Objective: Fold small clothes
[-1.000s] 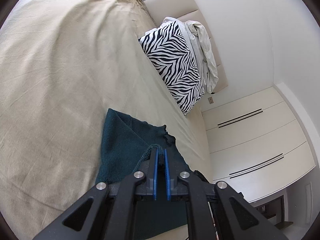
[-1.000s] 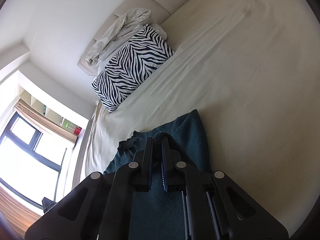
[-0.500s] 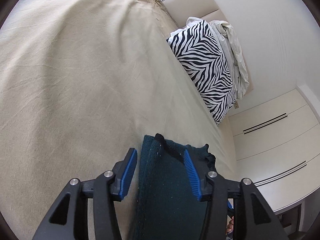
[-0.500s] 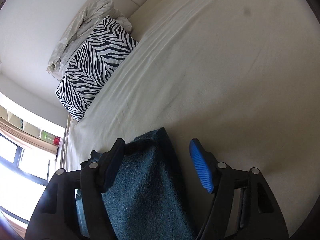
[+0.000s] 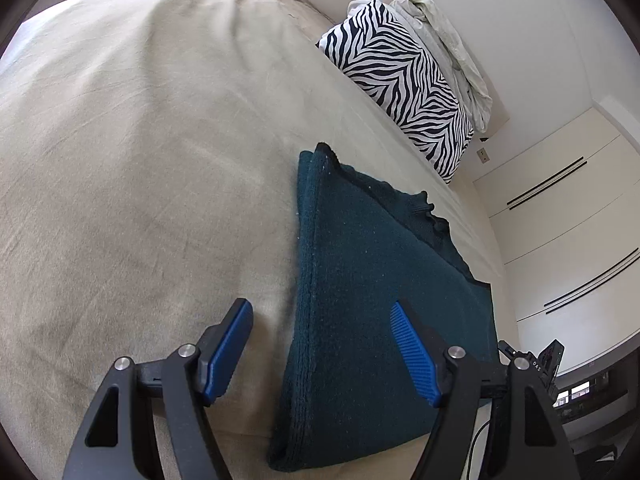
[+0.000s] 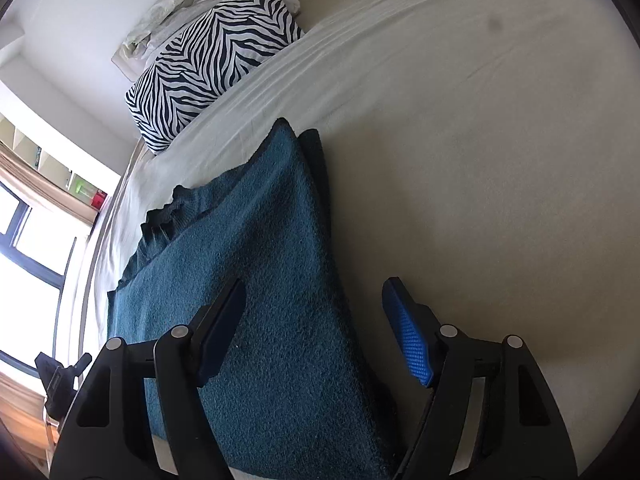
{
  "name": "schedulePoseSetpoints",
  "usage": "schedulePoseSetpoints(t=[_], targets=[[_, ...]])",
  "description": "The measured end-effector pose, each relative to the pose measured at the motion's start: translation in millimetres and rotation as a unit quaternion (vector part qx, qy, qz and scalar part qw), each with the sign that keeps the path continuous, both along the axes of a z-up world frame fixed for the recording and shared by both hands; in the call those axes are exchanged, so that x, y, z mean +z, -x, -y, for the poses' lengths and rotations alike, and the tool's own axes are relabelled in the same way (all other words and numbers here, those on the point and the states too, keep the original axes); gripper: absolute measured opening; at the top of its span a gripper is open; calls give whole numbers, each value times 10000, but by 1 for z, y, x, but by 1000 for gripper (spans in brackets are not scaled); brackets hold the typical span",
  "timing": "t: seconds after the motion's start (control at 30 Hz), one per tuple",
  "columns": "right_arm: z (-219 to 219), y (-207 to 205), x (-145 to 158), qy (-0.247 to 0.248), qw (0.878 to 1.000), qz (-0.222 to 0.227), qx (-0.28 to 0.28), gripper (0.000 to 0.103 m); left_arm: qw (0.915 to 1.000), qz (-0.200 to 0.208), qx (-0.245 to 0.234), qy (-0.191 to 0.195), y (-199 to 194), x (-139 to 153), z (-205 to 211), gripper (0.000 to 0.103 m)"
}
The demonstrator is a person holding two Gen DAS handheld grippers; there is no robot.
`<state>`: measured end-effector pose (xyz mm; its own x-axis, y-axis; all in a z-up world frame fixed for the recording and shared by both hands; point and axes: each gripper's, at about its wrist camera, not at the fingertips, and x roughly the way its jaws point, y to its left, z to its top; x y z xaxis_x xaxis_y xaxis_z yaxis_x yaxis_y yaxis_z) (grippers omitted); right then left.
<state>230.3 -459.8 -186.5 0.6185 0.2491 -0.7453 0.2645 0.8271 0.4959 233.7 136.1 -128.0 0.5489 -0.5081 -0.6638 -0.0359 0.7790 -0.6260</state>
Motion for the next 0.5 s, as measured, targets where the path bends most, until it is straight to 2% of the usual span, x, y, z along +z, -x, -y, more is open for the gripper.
schedulePoseSetpoints(t=[0.1,0.23,0.27,0.33,0.43,0.47,0.5], targets=[[-11,14,6,401,9992,-43,-64,50,9998,18,3,-185,8,-1,4,69],[-15,32,14,534,9984,161,-103,41,9994,66,76,-320,13,-1,4,61],[-14,34,14,586,9982,120,-106,33,9992,76,67,-393,15,-1,6,56],[-12,37,13,648,9978,57,-138,30,9986,97,27,-511,18,-1,9,50],[-9,45,12,715,9973,71,-162,16,9979,79,-98,-639,21,-3,15,37],[-9,46,12,753,9970,62,-137,9,9975,57,-153,-688,20,-4,18,30],[-11,47,13,839,9964,49,-129,7,9969,43,-192,-763,20,-6,21,25]])
